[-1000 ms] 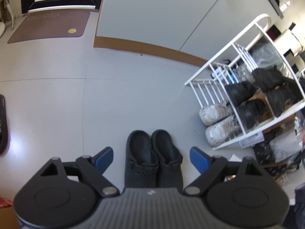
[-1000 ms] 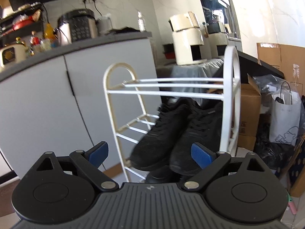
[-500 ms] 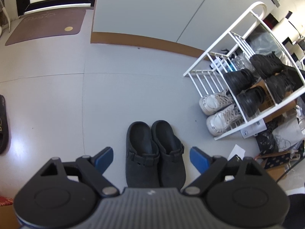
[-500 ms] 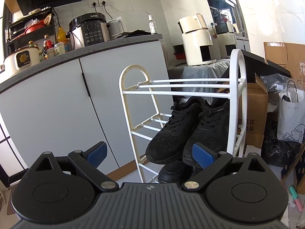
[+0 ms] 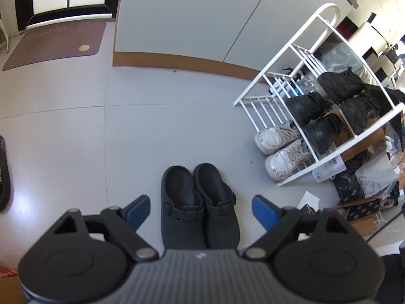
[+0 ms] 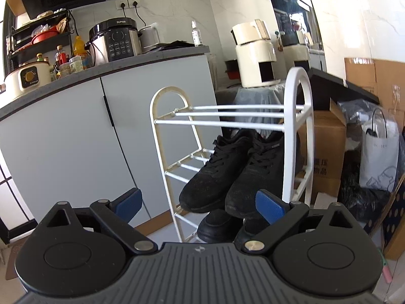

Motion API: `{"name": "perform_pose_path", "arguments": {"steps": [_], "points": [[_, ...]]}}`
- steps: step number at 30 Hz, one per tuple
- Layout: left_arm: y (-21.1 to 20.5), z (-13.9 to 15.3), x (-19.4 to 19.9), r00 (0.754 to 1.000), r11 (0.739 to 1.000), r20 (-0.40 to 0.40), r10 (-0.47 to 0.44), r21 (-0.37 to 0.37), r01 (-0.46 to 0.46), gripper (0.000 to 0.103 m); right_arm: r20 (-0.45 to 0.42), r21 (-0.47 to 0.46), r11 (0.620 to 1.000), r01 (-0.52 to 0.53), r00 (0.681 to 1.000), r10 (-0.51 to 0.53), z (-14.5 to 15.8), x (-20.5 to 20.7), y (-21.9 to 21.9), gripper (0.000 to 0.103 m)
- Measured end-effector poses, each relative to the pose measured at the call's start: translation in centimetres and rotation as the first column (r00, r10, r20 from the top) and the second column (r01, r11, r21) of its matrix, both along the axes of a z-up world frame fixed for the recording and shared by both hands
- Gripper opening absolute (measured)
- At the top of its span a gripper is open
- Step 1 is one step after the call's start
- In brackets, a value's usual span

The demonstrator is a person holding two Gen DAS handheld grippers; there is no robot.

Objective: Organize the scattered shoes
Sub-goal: 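Withdraw the right gripper from the rack and move it toward the black clogs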

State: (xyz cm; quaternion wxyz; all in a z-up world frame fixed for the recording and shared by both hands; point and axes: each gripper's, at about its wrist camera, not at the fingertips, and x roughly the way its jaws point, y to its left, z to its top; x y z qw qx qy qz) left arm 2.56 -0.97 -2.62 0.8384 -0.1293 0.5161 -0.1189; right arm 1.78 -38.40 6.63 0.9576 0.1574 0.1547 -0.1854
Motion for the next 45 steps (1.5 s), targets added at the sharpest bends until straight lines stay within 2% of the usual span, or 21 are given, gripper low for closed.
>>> {"name": "perform_pose_path", "arguments": {"steps": [13,18,24,32,42,45], "points": [[-1.0,-0.1,-1.7,0.999,0.999,0.002,-0.034,0.0,0.034,0.089,-0.044,0.003,0.997,-0.073,0.996,0.073,-0.8,-0.9,1.6,0.099],[-0.8,0.4,-2.2,1.0,1.0,0.028,-0.011,0.01,0.01,0.089,-0.091,0.031,0.992,-0.123,0.988,0.126,-1.6,-1.1,2.2,0.099],[-0.8,0.4,-2.3,0.999,0.999,0.041,-0.012,0.031,0.011,0.089,-0.161,0.001,0.975,-0.22,0.963,0.217,-2.7,-0.7,4.1,0.099],[-1.6,-0.4,-1.8,0.999,0.998,0.028,-0.029,0.06,0.027,0.089,-0.241,0.038,0.946,-0.323,0.915,0.322,-4.5,-0.1,5.0,0.099],[-3.0,-1.1,-1.0,0.997,0.995,0.016,-0.071,0.073,0.07,0.089,-0.351,0.095,0.923,-0.372,0.856,0.381,-6.8,2.1,4.5,0.099],[-3.5,-1.6,-0.4,0.996,0.993,0.006,-0.086,0.076,0.085,0.089,-0.382,0.086,0.917,-0.39,0.837,0.392,-7.6,2.5,5.2,0.099]]}}
